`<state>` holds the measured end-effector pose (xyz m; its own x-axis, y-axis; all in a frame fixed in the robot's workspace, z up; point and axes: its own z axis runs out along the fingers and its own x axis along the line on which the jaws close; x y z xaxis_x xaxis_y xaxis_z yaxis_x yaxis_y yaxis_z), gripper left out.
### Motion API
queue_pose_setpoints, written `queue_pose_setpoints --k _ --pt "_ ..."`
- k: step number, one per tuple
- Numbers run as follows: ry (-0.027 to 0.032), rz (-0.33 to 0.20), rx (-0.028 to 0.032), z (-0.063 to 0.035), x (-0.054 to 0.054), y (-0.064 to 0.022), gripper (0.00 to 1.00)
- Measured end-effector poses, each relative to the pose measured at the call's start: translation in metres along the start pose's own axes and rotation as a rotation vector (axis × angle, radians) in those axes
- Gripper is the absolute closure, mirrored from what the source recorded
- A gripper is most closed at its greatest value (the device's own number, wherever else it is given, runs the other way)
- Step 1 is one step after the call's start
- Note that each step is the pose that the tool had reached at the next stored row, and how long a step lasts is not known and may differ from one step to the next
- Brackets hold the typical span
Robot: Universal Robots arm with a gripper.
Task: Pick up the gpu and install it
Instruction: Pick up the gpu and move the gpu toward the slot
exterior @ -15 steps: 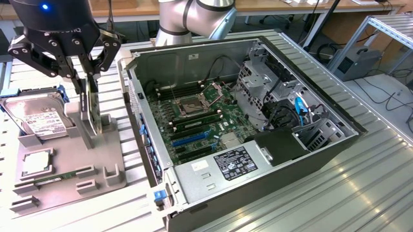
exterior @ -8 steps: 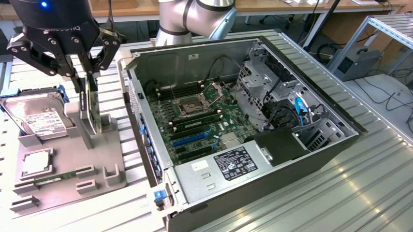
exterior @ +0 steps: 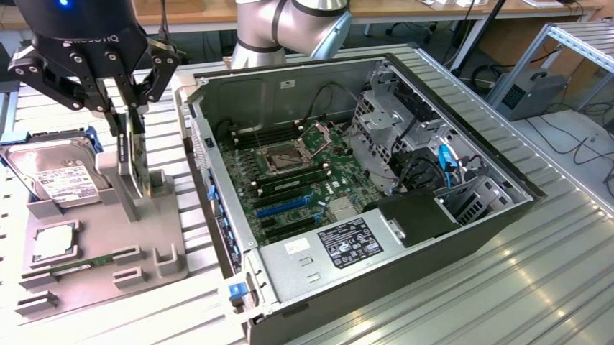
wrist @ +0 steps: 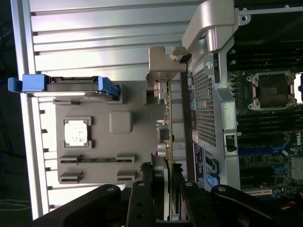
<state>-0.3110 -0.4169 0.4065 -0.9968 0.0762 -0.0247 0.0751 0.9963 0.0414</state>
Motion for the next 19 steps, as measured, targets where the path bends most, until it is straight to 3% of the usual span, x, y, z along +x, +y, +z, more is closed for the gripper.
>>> queue_pose_setpoints --k 19 --pt "0.0001 0.000 0.0001 -0.0058 -0.0002 0.0002 0.73"
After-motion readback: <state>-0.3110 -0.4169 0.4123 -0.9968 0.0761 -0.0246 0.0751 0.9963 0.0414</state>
